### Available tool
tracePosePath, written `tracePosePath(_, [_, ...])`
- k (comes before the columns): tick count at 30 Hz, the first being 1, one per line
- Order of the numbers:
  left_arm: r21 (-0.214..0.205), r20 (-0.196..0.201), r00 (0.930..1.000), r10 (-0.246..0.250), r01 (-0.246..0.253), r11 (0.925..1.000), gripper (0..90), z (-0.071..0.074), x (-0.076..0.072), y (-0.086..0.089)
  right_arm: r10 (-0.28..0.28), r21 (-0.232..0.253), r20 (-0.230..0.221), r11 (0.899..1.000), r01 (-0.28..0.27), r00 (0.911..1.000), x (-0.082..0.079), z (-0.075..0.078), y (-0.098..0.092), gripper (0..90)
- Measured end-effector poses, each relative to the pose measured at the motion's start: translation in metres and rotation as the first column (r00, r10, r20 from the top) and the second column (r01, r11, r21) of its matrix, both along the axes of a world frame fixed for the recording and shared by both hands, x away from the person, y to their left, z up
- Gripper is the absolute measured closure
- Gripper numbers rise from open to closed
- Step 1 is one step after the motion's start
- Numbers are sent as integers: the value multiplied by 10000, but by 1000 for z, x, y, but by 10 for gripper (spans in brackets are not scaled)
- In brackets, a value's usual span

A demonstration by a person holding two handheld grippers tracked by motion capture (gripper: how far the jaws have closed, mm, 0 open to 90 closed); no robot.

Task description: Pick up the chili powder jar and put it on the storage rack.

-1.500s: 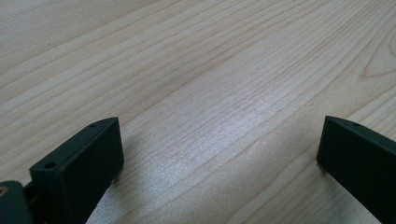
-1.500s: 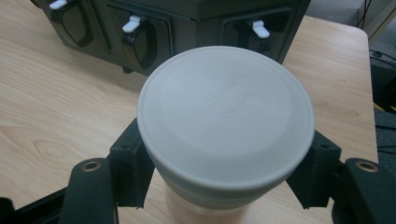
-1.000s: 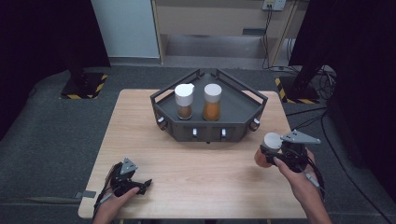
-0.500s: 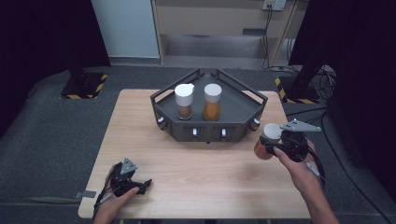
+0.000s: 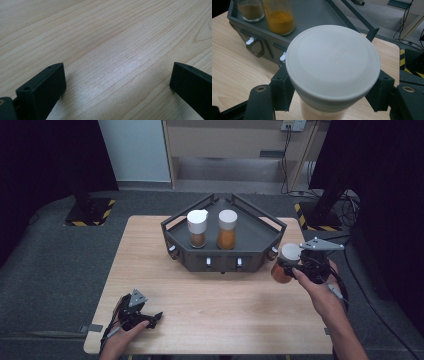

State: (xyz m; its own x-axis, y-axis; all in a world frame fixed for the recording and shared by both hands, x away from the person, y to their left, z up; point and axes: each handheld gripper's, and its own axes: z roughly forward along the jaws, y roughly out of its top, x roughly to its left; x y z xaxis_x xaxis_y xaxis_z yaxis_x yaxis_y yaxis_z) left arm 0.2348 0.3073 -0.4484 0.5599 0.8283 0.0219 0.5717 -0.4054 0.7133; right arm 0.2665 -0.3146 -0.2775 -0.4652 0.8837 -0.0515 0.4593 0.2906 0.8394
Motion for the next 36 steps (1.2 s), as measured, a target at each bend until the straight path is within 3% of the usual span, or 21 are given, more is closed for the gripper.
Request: tracePosePath(36, [2,0,10000,-1,1,10000,0,0,0,0,247,-110,215,9996,-245,9995,43,41,30,343])
